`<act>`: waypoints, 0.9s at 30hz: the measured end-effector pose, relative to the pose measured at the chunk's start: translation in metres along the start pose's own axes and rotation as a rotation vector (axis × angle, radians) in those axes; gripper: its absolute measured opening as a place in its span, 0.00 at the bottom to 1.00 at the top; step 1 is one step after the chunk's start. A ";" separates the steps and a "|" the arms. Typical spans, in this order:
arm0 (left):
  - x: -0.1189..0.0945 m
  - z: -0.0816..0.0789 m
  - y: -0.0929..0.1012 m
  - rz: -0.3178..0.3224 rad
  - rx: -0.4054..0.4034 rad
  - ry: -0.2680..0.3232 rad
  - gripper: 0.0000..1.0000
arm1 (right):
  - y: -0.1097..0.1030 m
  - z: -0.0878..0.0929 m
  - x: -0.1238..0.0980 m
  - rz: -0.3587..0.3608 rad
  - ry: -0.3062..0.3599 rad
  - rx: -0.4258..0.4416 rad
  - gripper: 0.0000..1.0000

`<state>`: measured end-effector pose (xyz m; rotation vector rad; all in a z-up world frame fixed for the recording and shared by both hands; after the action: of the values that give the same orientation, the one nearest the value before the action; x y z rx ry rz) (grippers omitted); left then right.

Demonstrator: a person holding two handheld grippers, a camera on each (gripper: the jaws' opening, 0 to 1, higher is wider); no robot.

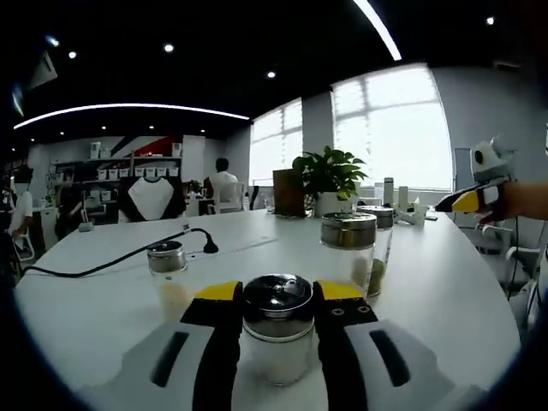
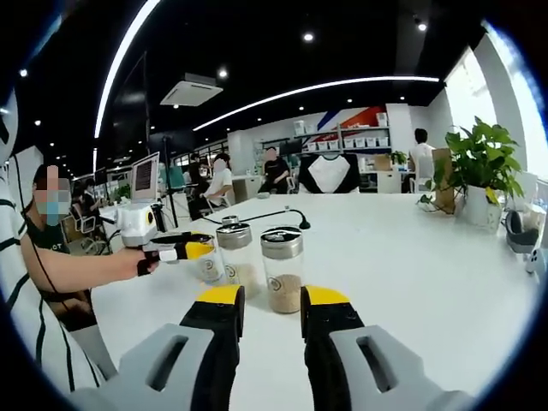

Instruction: Rotate the seasoning bottle until the label or dispensing opening points toward the visible target arrow and the bottle remains upright within the marked orientation range

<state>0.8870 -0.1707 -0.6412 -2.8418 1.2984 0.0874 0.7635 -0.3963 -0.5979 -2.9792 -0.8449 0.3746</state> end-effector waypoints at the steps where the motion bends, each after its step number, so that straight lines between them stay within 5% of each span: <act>1: 0.000 0.000 0.000 0.024 -0.003 -0.004 0.34 | 0.000 0.000 0.000 -0.003 0.001 -0.003 0.24; 9: 0.000 0.001 0.006 0.247 -0.004 -0.052 0.34 | 0.003 0.003 -0.003 -0.002 0.006 0.005 0.22; 15: 0.000 0.000 0.008 0.325 0.009 -0.049 0.34 | 0.007 0.004 -0.006 0.006 0.007 0.022 0.21; 23: -0.001 -0.001 0.009 0.319 -0.005 -0.045 0.34 | 0.007 0.002 -0.005 -0.003 0.016 0.023 0.22; 27: -0.009 -0.017 0.002 0.217 -0.091 0.031 0.44 | 0.007 0.001 -0.002 -0.010 0.019 0.026 0.22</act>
<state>0.8801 -0.1662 -0.6240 -2.7734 1.6470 0.1080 0.7651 -0.4035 -0.5987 -2.9487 -0.8469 0.3535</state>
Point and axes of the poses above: the point that each gripper's makers call its tool centre point, and the gripper's own axes: x roughly forward along the fingers, y roughly to its right, z roughly out of its underside, the point moved 2 cm from there along -x, roughly backward along the fingers, and after that the axes turned 1 degree about -x, right-handed, at the moved point
